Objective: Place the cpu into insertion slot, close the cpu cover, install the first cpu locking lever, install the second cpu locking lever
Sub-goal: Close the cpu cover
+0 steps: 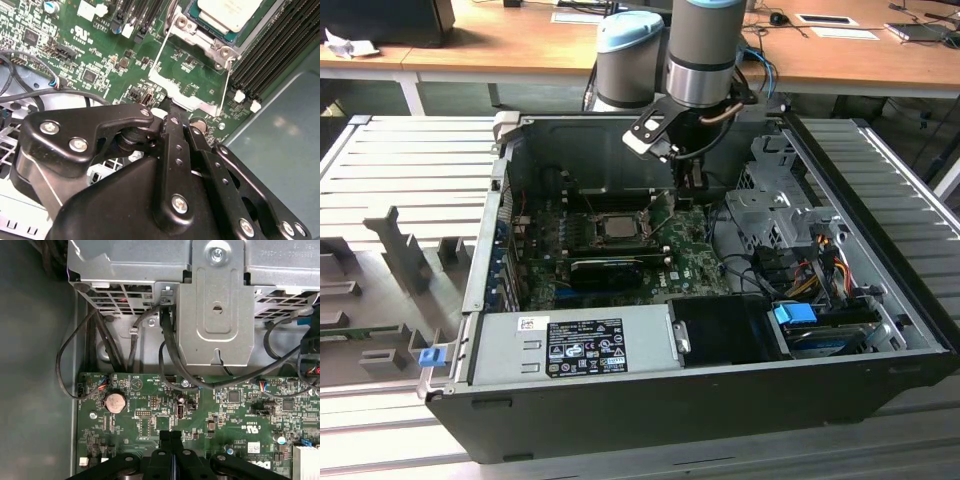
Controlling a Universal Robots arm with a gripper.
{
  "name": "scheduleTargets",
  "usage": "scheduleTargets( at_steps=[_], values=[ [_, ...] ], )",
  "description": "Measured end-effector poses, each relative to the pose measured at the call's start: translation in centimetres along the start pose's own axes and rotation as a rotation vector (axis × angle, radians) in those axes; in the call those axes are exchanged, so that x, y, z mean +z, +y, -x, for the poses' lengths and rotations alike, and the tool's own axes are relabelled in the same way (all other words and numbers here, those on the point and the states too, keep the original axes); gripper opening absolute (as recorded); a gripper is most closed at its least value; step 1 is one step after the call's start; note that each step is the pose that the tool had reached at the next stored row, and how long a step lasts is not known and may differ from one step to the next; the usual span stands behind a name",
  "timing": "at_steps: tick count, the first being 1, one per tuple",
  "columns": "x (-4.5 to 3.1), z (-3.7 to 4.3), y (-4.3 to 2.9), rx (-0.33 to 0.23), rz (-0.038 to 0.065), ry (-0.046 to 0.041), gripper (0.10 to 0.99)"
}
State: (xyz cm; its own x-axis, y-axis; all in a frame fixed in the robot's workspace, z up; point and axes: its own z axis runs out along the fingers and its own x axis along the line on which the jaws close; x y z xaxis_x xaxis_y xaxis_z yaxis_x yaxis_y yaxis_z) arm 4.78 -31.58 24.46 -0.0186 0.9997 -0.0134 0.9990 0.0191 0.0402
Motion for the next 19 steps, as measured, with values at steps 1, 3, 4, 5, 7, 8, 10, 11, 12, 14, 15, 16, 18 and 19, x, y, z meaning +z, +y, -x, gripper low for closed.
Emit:
scheduleTargets(
  at_steps=[1, 3, 4, 5, 7, 8, 10, 11, 12, 14, 15, 16, 18, 19],
  values=[
    [-0.01, 0.00, -0.11, 0.000, 0.000, -0.0001, 0.106],
    [-0.01, 0.00, -0.25, 0.000, 0.000, 0.0000, 0.106],
    [-0.01, -0.01, -0.33, 0.000, 0.000, 0.0000, 0.106],
    [-0.02, -0.01, -0.46, 0.000, 0.000, -0.0001, 0.106],
    [-0.03, -0.01, -0.61, 0.000, 0.000, -0.0001, 0.106],
    [-0.03, -0.02, -0.80, 0.000, 0.000, -0.0001, 0.106],
    [-0.05, -0.02, -1.30, 0.000, 0.000, 0.0000, 0.106],
    [-0.06, -0.03, -1.49, 0.000, 0.000, 0.0000, 0.106],
    [-0.07, -0.03, -1.63, 0.000, 0.000, 0.0000, 0.106],
    [-0.07, -0.03, -1.84, 0.000, 0.000, 0.0000, 0.106],
    [-0.08, -0.04, -2.01, 0.000, 0.000, 0.0000, 0.106],
    [-0.08, -0.04, -2.11, 0.000, 0.000, 0.0000, 0.106],
    [-0.09, -0.04, -2.38, 0.000, 0.000, -0.0001, 0.106],
    [-0.09, -0.05, -2.49, 0.000, 0.000, 0.0000, 0.106]
  ],
)
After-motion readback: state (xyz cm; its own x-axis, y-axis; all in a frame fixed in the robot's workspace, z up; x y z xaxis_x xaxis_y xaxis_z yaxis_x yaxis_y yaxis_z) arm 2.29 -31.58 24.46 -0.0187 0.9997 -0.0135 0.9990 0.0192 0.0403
